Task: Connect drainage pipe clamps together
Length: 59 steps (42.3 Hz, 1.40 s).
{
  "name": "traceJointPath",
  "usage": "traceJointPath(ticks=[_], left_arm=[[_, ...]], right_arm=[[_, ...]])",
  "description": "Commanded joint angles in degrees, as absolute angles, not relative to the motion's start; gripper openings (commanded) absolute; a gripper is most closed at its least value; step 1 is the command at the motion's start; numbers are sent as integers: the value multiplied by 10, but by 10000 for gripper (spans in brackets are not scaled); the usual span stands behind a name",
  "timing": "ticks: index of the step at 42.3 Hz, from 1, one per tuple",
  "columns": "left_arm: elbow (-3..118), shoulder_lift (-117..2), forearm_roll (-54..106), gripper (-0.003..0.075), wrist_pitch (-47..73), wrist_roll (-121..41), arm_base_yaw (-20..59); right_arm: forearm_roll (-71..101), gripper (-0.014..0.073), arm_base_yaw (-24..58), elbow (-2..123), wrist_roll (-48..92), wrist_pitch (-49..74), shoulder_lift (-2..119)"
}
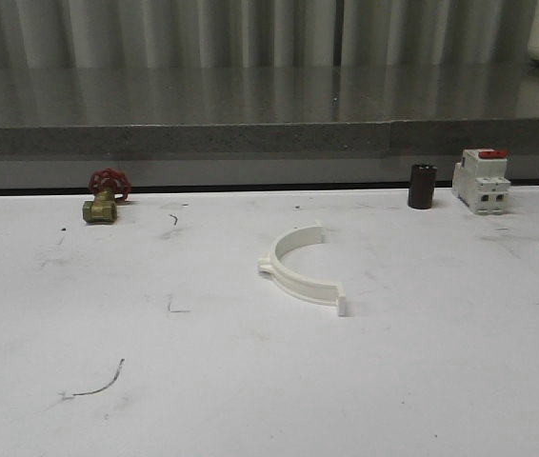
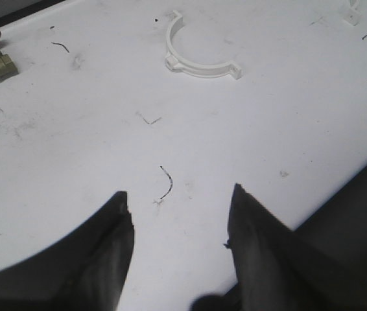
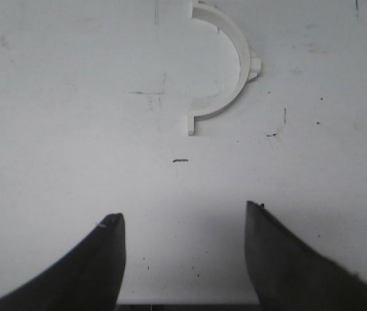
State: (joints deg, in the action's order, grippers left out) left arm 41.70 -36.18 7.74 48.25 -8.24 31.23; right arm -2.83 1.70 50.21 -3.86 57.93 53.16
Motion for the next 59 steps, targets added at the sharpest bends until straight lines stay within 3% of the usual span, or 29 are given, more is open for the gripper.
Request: traceJointPath(ticks=[1,12,28,59], left_arm=[[431,-362,81,336,446,-75,312],[431,-362,81,336,446,-75,312],[431,-363,81,336,446,-75,312],[431,-363,81,336,446,-75,312]], right_arm=[[-29,440,14,552,-37,607,558],[-29,440,9,593,-37,640,623],[0,440,-114,663,13,586,790],[-17,440,-115,758,70,477,1061]])
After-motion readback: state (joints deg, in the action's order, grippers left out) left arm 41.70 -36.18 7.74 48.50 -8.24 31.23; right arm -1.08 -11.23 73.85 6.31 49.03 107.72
